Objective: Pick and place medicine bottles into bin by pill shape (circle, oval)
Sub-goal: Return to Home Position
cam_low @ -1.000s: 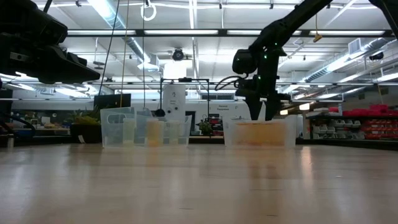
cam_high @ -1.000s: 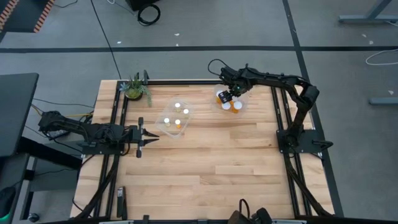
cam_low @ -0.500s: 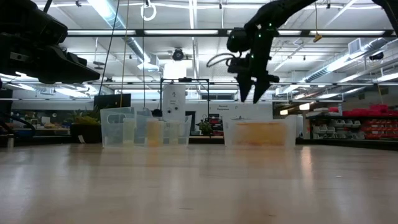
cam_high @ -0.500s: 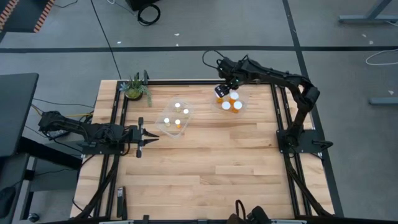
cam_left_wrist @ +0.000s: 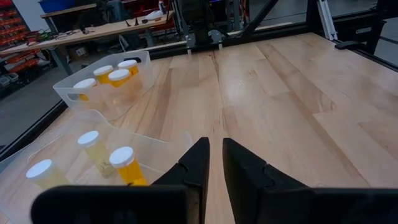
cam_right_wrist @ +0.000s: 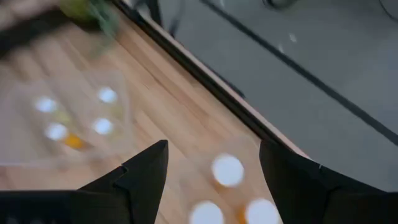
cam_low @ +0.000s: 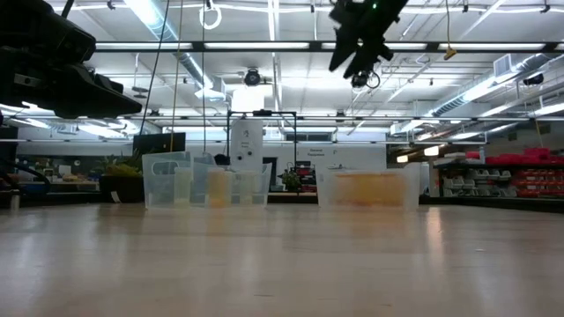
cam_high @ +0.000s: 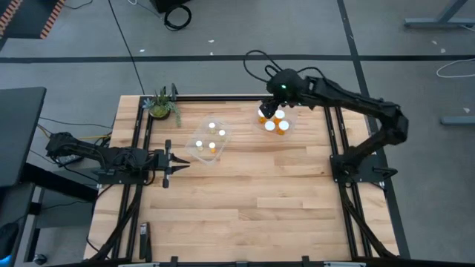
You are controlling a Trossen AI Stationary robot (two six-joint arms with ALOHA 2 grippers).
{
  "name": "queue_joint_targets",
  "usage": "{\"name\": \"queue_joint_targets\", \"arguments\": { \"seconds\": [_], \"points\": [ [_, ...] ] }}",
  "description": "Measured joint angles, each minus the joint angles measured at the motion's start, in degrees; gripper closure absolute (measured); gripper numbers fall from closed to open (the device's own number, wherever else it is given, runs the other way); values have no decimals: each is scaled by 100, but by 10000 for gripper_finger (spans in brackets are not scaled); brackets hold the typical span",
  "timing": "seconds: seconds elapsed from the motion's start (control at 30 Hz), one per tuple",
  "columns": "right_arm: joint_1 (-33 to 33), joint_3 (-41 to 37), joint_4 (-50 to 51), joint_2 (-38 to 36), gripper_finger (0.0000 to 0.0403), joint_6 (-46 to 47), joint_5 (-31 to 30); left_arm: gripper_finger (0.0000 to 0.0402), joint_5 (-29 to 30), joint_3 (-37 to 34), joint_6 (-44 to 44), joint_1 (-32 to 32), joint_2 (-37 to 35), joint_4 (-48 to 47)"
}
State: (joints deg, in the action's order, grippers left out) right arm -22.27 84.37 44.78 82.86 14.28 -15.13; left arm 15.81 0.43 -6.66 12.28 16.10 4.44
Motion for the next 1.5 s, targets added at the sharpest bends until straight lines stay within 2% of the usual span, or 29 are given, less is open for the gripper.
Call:
{"name": "queue_joint_targets", "arguments": {
  "seconds": [0.17,0.37,0.5,0.6,0.77,0.87,1.07,1.23,1.5],
  "points": [
    [368,-505,-629,-466,142,-104,-7,349,0,1,-2,-1,0,1],
    [735,-901,-852,-690,142,-309,-161,341,0,1,0,-1,2,0],
    [884,-967,-765,-676,142,-55,-329,341,0,1,0,0,2,0],
    [897,-947,-810,-691,142,-363,-329,345,0,0,0,1,2,0],
    [970,-917,-1910,-698,142,-1043,-169,350,0,2,0,2,-1,0],
    [1142,-921,-2149,-685,142,-1011,-88,350,0,1,0,-1,-1,0],
    [1681,-921,-2184,-722,142,-1097,-104,343,0,-1,0,2,2,3],
    [2086,-924,-2176,-732,142,-1322,-540,346,0,2,0,-1,0,4],
    [1944,-926,-2230,-756,142,-1923,-611,347,0,0,0,0,1,1]
  ]
}}
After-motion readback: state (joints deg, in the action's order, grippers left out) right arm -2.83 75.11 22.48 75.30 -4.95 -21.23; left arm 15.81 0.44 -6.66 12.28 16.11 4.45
